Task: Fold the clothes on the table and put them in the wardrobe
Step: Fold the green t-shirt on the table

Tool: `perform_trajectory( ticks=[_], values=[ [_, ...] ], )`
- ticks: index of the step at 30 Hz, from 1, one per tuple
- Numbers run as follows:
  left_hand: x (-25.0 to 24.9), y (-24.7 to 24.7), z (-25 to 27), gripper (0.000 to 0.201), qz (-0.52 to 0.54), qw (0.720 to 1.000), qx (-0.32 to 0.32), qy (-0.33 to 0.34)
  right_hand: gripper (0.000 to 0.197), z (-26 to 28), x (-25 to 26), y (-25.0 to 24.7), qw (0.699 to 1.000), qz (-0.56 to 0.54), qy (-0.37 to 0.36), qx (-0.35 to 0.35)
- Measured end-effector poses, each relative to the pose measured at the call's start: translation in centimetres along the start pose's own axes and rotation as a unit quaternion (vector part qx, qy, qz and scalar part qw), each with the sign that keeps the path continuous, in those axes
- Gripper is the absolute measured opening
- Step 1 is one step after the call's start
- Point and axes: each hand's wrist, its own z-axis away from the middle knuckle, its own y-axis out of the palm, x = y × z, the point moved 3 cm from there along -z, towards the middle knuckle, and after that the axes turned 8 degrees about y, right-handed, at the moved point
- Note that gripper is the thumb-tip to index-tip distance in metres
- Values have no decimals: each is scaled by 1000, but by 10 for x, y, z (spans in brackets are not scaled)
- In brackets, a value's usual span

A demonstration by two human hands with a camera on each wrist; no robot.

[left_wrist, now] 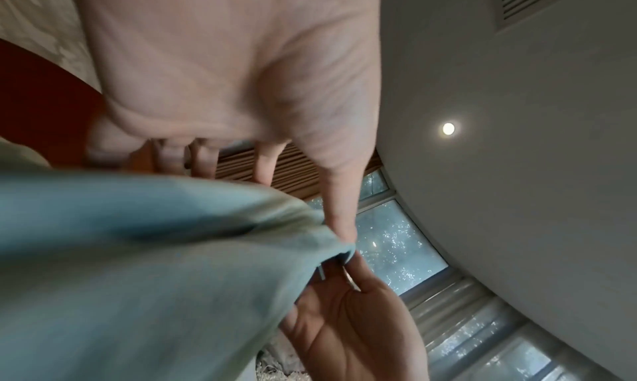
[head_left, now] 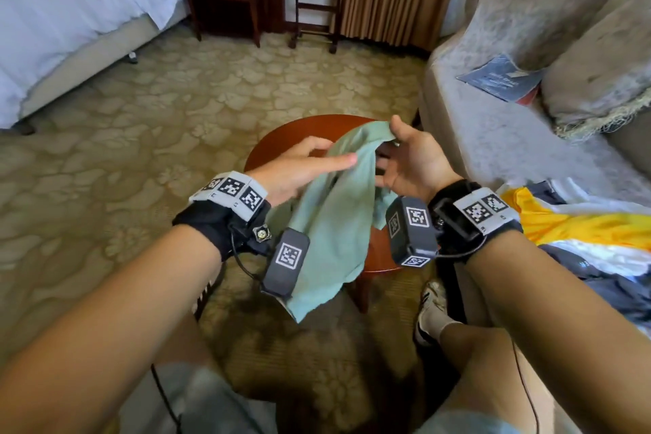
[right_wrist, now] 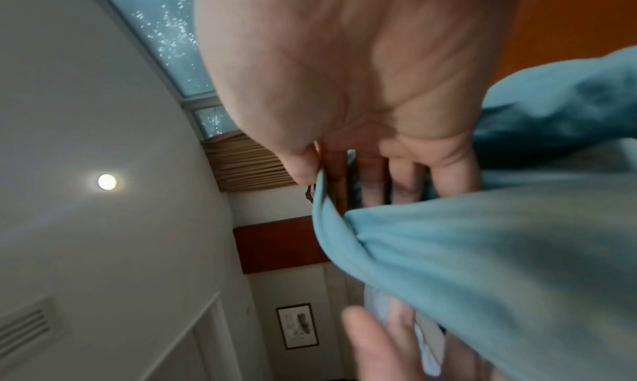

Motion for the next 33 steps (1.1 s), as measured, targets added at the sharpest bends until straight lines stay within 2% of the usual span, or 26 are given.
perform_trajectory(
  ticks=[2, 4, 5, 6, 8, 10, 13, 14, 16, 19, 21, 23, 25, 28, 30, 33],
  values=[
    [3, -1, 1, 98, -30, 999, 25, -5, 50, 5, 3, 2, 999, -46, -10, 11],
    [11, -2, 1, 115, -140, 989, 36, -15, 50, 8, 5, 3, 994, -100, -26, 22],
    [14, -3, 1, 117, -199, 980, 21, -17, 50, 8, 7, 4, 991, -125, -37, 22],
    [18, -5, -1, 111, -241, 970, -6, -15, 49, 8, 8, 3, 988, -142, -49, 22],
    [17, -8, -1, 75, -263, 962, -69, 27, 48, 8, 12, 2, 984, -162, -65, 22],
    [12, -10, -2, 41, -211, 970, -91, 75, 43, 10, 16, -1, 984, -165, -69, 28],
    [5, -9, -1, 23, -84, 990, -73, 89, 29, 13, 17, -8, 992, -90, -79, 48],
    [4, -9, -1, 18, -43, 993, -74, 86, 37, 13, 15, -12, 994, -42, -85, 56],
    [0, -8, -2, 11, 13, 993, -89, 81, 67, 11, 7, -16, 991, 43, -106, 63],
    [-5, -2, -4, 17, 67, 990, -103, 63, 102, 8, -6, -19, 982, 150, -106, 41],
    [-9, 5, -4, 24, 96, 989, -99, 53, 114, 9, -9, -15, 962, 246, -103, 49],
    [-13, 13, -4, 28, 106, 988, -94, 53, 109, 11, -12, -11, 940, 309, -123, 74],
    [-14, 15, -5, 28, 95, 990, -92, 52, 95, 13, -11, -6, 926, 339, -157, 56],
    [-13, 9, -5, 29, 87, 991, -95, 42, 53, 17, -8, -2, 919, 335, -207, 26],
    [-12, 5, -2, 33, 87, 993, -72, 35, 27, 18, -7, -1, 920, 320, -227, -1],
    [-14, 7, 6, 46, 43, 998, -24, 37, 31, 9, -3, -7, 909, 312, -258, -101]
  ],
)
